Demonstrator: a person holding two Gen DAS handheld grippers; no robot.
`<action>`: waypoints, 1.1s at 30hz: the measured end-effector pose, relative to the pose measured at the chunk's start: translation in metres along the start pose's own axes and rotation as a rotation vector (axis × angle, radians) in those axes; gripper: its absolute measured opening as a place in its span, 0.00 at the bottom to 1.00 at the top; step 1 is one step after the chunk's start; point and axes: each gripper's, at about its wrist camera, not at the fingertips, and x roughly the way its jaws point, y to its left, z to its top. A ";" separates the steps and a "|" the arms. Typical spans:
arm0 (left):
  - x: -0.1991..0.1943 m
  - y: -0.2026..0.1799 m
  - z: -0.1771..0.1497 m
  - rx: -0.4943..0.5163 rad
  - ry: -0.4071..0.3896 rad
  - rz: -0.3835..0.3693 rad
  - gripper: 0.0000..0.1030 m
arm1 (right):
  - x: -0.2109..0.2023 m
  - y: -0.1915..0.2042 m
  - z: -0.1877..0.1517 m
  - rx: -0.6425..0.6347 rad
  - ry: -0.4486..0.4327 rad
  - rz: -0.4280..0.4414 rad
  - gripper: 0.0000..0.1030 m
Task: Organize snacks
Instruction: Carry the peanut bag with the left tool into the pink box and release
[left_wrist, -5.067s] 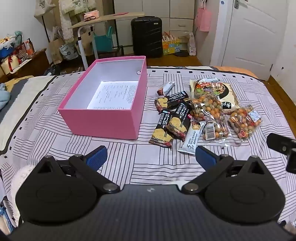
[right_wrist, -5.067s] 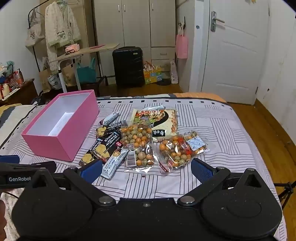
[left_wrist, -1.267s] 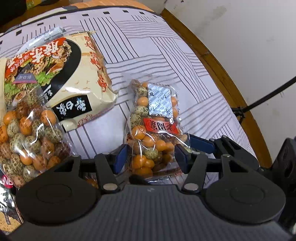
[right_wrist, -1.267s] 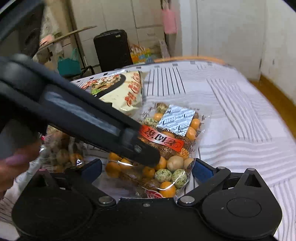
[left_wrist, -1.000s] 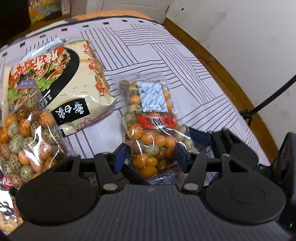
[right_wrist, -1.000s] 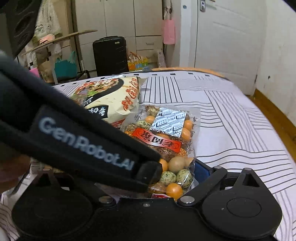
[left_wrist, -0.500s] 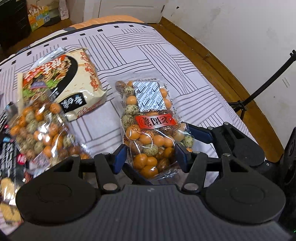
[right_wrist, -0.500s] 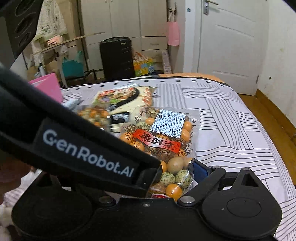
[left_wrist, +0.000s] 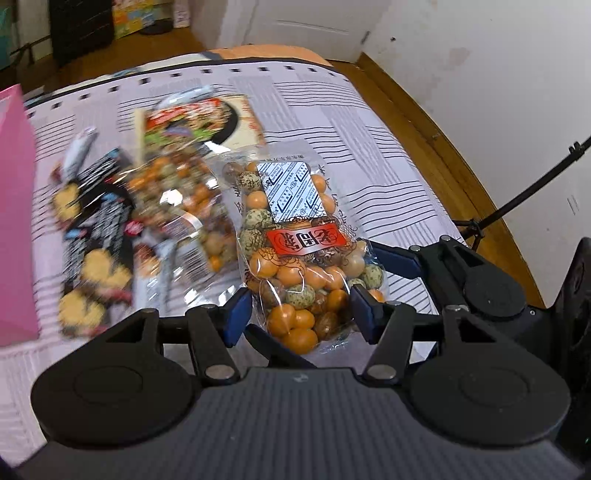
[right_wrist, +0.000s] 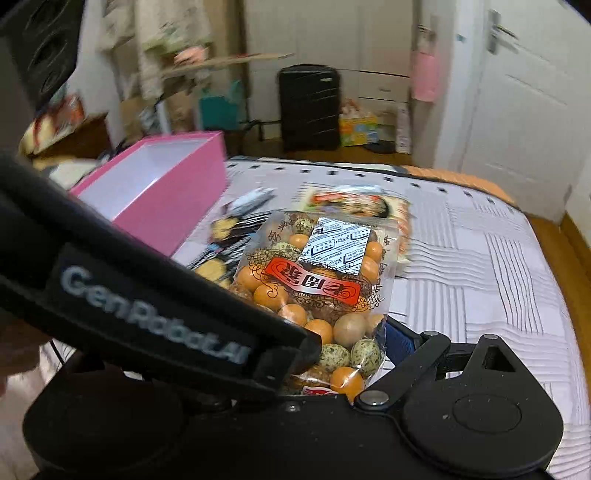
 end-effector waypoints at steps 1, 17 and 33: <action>-0.007 0.005 -0.003 -0.014 0.000 0.006 0.55 | -0.002 0.013 0.002 -0.047 0.006 -0.004 0.94; -0.131 0.128 -0.035 -0.239 -0.174 0.099 0.56 | 0.024 0.122 0.092 -0.336 -0.082 0.204 0.94; -0.105 0.276 0.019 -0.431 -0.239 0.170 0.57 | 0.137 0.160 0.156 -0.414 -0.107 0.313 0.91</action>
